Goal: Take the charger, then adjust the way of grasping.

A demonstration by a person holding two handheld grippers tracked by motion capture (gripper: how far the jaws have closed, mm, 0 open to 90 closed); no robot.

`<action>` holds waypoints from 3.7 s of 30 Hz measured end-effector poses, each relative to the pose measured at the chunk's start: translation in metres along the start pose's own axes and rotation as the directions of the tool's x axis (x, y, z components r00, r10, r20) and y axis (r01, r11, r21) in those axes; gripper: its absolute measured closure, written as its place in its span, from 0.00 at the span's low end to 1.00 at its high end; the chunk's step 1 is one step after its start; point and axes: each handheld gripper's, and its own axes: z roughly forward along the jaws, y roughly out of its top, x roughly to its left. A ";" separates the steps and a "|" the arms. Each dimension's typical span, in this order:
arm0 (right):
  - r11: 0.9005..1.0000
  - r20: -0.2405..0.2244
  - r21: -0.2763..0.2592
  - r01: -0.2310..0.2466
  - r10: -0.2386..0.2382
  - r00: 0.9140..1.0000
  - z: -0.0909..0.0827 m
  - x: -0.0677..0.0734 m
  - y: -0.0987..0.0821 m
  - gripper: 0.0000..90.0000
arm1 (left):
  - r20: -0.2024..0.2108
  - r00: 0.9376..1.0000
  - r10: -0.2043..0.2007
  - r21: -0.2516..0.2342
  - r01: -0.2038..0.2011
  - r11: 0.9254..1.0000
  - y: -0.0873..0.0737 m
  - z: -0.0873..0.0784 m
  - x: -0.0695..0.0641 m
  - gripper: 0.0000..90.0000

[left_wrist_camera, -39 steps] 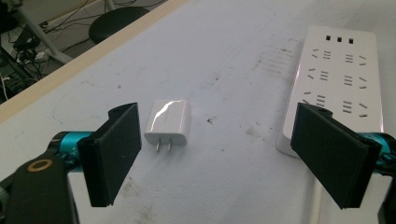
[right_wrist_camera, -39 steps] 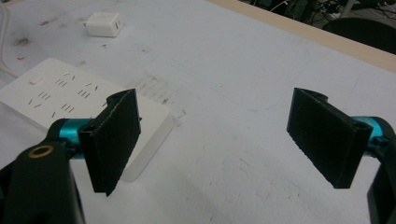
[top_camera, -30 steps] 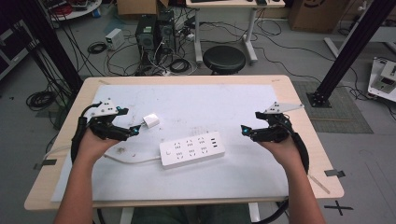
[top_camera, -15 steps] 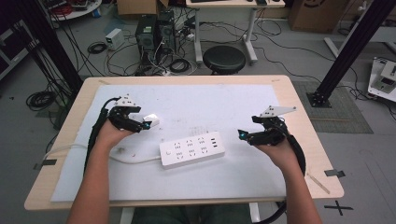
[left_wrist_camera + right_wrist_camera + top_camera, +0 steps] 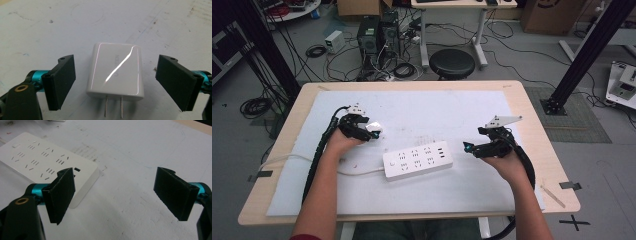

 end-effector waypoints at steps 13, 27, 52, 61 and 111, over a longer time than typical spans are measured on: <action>1.000 0.003 -0.001 0.006 -0.006 1.000 0.003 0.001 0.001 0.20 | 0.001 1.000 -0.002 0.015 0.002 1.000 -0.003 0.002 0.002 0.27; 1.000 0.006 -0.006 -0.015 0.015 1.000 0.000 -0.001 -0.004 0.20 | 0.007 0.999 0.033 0.024 -0.033 0.999 -0.003 0.003 0.001 0.42; 0.999 -0.072 -0.044 0.027 -0.030 0.997 -0.015 0.014 0.008 0.20 | -0.005 0.977 0.212 -0.121 -0.211 0.970 0.039 -0.089 -0.083 0.47; 0.998 -0.117 -0.037 0.042 -0.046 0.992 -0.015 0.030 0.008 0.20 | 0.056 0.961 0.270 -0.146 -0.260 0.955 0.035 -0.101 -0.114 0.47; 0.931 -0.698 0.093 -0.352 0.313 0.644 0.075 0.087 -0.009 0.41 | -0.017 0.792 0.611 -0.330 -0.581 0.744 0.021 -0.033 -0.234 0.47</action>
